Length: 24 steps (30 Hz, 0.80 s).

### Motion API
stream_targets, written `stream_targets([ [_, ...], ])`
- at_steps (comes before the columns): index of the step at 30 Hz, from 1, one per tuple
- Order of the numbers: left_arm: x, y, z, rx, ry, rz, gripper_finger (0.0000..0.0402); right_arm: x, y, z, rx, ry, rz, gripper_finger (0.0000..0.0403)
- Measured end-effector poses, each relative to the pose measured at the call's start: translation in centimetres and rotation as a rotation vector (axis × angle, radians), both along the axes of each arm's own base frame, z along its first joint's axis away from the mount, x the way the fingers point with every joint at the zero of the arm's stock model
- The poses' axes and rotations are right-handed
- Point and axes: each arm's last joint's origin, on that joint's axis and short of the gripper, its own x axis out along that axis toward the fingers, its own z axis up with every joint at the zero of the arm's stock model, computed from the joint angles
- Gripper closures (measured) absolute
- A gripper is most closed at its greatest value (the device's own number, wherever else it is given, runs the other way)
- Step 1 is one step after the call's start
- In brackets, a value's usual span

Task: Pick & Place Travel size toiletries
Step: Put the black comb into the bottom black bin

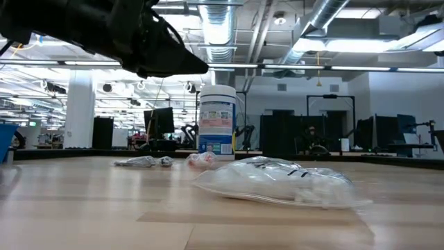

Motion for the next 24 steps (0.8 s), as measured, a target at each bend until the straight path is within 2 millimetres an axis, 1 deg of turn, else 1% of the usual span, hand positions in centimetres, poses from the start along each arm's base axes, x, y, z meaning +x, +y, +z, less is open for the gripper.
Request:
stream_targets([
  [4, 0.6, 0.5, 0.5, -0.009, -0.033, -0.075, 0.0400, 0.5, 1.1, -1.5, -0.009, 0.015, -0.011, 0.0397],
  [8, 1.1, 1.1, 0.8, -0.016, -0.047, -0.164, 0.0400, 0.7, 1.5, -2.5, -0.028, 0.060, -0.096, 0.0396],
  [15, 1.6, 1.9, 0.9, 0.009, -0.050, -0.247, 0.0400, 0.6, 3.0, -3.6, 0.027, 0.097, -0.191, 0.0396],
  [20, 1.8, 2.2, 1.2, 0.018, -0.066, -0.293, 0.0400, 0.5, 3.0, -3.9, 0.022, 0.148, -0.272, 0.0392],
  [24, 1.9, 2.6, 1.2, 0.012, -0.073, -0.315, 0.0400, 0.9, 2.8, -3.9, 0.029, 0.173, -0.353, 0.0373],
])
